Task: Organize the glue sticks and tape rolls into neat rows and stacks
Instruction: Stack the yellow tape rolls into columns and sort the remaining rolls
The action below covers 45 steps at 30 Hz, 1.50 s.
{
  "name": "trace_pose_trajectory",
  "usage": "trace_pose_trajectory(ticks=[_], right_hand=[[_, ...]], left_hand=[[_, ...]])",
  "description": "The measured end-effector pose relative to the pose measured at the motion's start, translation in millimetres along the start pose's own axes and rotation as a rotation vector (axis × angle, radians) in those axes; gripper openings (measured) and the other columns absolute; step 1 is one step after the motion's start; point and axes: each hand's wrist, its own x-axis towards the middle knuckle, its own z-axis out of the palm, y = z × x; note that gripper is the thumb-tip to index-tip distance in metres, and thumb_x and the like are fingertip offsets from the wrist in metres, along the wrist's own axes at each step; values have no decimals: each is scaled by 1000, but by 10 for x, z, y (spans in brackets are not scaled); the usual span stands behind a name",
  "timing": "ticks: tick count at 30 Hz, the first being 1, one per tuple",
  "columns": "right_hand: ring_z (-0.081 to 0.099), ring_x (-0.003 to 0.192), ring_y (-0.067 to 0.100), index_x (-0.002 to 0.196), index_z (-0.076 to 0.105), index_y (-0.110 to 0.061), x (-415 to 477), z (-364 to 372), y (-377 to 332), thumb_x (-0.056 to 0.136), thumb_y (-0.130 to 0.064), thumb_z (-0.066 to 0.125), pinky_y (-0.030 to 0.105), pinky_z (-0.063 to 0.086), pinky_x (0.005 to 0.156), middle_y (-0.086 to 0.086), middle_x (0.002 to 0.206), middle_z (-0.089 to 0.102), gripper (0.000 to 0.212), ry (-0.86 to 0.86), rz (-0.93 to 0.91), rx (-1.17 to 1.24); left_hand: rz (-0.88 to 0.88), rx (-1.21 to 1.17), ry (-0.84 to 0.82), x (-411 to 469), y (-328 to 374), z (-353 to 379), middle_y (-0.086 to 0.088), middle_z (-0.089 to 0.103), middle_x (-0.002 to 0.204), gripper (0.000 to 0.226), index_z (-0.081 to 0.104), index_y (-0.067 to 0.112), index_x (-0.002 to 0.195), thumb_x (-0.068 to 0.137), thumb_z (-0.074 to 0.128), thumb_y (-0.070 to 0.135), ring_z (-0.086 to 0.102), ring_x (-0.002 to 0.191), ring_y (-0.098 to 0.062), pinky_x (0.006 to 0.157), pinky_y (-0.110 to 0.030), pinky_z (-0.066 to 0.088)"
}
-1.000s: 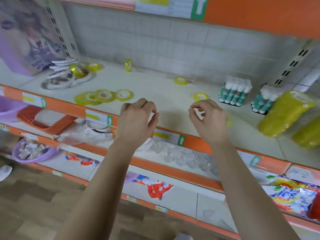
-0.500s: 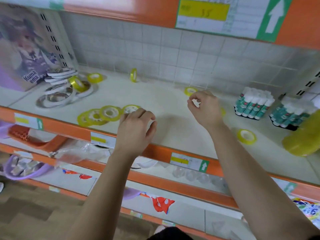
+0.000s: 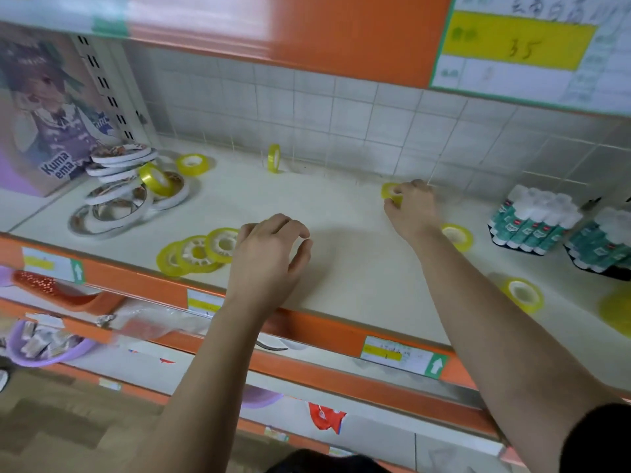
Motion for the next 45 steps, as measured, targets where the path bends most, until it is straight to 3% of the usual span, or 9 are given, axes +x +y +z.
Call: trace_pose_trajectory(ticks=[9, 12, 16, 21, 25, 29, 35, 40, 45], right_hand=[[53, 109, 35, 102, 68, -5, -196, -88, -93, 87, -21, 63, 35, 38, 96, 16, 116, 54, 22, 29, 8, 37], [51, 110, 34, 98, 66, -3, -345, -202, -69, 85, -20, 66, 32, 37, 94, 16, 112, 55, 21, 88, -30, 79], [55, 102, 32, 95, 67, -3, -601, -395, 82, 83, -18, 68, 23, 32, 78, 14, 107, 58, 19, 195, -23, 101], [59, 86, 30, 89, 71, -4, -927, -621, 420, 79, -19, 67, 23, 38, 75, 12, 96, 60, 18, 332, -22, 151], [61, 88, 28, 86, 72, -5, -1152, -824, 692, 80, -22, 66, 20, 38, 73, 10, 97, 62, 19, 397, -22, 143], [62, 91, 31, 86, 71, -7, -1300, -967, 939, 80, -26, 65, 32, 50, 72, 9, 96, 62, 21, 389, -53, 142], [63, 86, 32, 84, 72, -7, -1405, -1071, 1293, 80, -30, 62, 31, 50, 67, 8, 94, 62, 24, 373, -106, 166], [63, 87, 31, 83, 72, -7, -1459, -1104, 1450, 77, -24, 68, 29, 49, 68, 7, 94, 62, 18, 348, -124, 197], [62, 88, 31, 85, 72, -7, -1474, -1134, 1521, 79, -24, 68, 32, 50, 68, 7, 95, 62, 19, 326, -147, 223]], left_hand=[[92, -77, -91, 178, -69, 61, 5, 66, 91, 23, 67, 18, 91, 88, 49, 30, 64, 78, -19, 79, -33, 40], [136, -110, -108, 256, 58, 150, 4, 66, 90, 21, 67, 18, 91, 87, 50, 29, 64, 78, -20, 80, -35, 42], [202, -159, -161, 327, 257, 283, 2, 66, 89, 27, 68, 17, 90, 87, 45, 32, 65, 77, -23, 80, -38, 44], [295, -180, -190, 413, 563, 446, 1, 65, 88, 22, 68, 16, 89, 86, 49, 27, 65, 75, -24, 77, -39, 47], [331, -172, -221, 509, 893, 655, 0, 65, 89, 24, 68, 15, 91, 88, 48, 28, 64, 77, -24, 78, -38, 45], [326, -134, -278, 618, 1239, 926, -2, 66, 94, 16, 71, 14, 95, 90, 58, 21, 64, 83, -27, 80, -39, 44], [288, 21, -456, 786, 1602, 1245, -6, 60, 119, 29, 66, 15, 120, 96, 54, 25, 53, 110, -29, 90, -38, 43], [230, 123, -483, 811, 1709, 1386, -8, 56, 113, 25, 68, 15, 113, 96, 53, 25, 50, 105, -30, 82, -36, 44], [171, 45, -489, 765, 1763, 1354, -11, 53, 107, 23, 69, 12, 106, 92, 63, 29, 55, 95, -34, 79, -40, 50]])
